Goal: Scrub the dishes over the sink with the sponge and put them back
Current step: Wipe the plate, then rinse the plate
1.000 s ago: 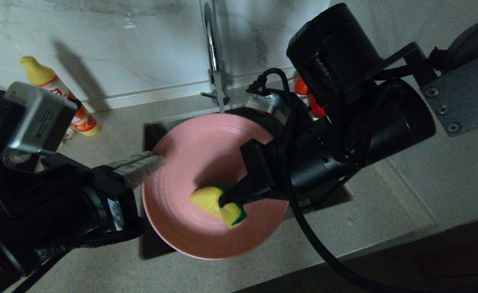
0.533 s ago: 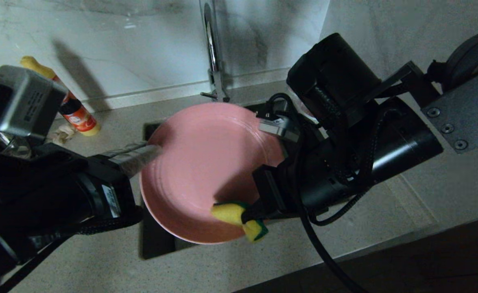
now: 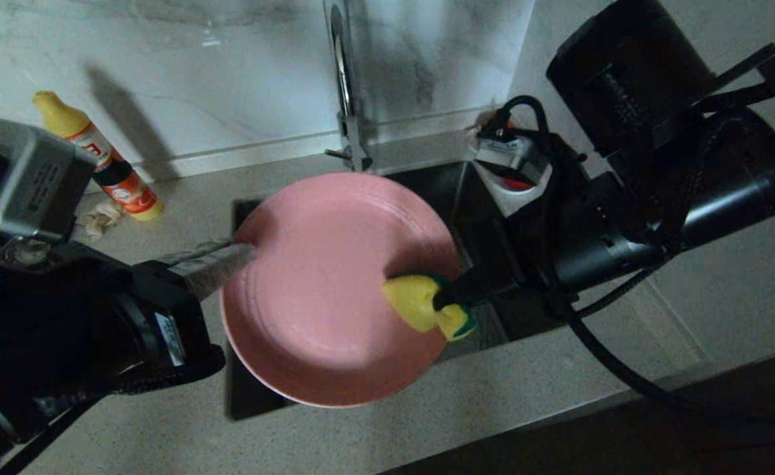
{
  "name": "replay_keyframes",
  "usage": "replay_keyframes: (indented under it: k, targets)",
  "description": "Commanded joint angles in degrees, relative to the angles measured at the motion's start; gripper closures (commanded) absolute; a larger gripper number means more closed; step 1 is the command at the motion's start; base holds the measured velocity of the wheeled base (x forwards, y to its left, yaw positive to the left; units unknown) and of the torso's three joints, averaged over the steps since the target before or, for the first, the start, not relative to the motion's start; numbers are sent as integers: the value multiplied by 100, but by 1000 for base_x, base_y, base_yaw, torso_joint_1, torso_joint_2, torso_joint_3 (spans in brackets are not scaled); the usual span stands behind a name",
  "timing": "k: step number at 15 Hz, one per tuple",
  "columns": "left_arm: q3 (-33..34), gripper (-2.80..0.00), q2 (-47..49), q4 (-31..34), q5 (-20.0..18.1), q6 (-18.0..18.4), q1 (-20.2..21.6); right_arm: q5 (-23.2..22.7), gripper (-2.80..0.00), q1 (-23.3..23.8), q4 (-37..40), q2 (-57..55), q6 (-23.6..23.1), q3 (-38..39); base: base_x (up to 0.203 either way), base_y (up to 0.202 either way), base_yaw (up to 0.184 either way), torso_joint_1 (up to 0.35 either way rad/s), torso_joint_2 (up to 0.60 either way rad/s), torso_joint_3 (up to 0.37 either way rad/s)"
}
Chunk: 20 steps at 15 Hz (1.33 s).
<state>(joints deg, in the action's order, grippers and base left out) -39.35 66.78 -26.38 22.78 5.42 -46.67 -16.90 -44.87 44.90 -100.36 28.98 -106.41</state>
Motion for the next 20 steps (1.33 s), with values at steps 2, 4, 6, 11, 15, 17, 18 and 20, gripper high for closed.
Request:
replay_keyframes:
  k: [2,4,6,11,15,17,18,20]
  targets:
    - [115,0,-7,-25,24,2,8,-15,0,161,29,280,-5,-299,0,0,0,0,0,0]
    - [187,0,-13,-25,21,-6,8,-38,0,271,45,414,-40,-371,0,0,0,0,0,0]
    - [229,0,-16,-25,24,-6,26,-59,0,312,78,566,-52,-371,0,0,0,0,0,0]
    - [549,0,-25,-16,24,-222,114,-85,0,328,73,1056,-51,-351,0,0,0,0,0,0]
    - [846,0,-11,-7,25,-640,226,-86,0,538,103,1461,-46,-292,0,0,0,0,0,0]
    - [1056,0,32,1,24,-882,324,-94,0,655,256,1609,-28,-242,0,0,0,0,0,0]
    - [1165,0,62,1,9,-1004,375,-95,0,699,300,1652,-15,-213,0,0,0,0,0,0]
    - [1352,0,251,1,-7,-1352,501,-95,0,813,300,1761,-7,-47,0,0,0,0,0,0]
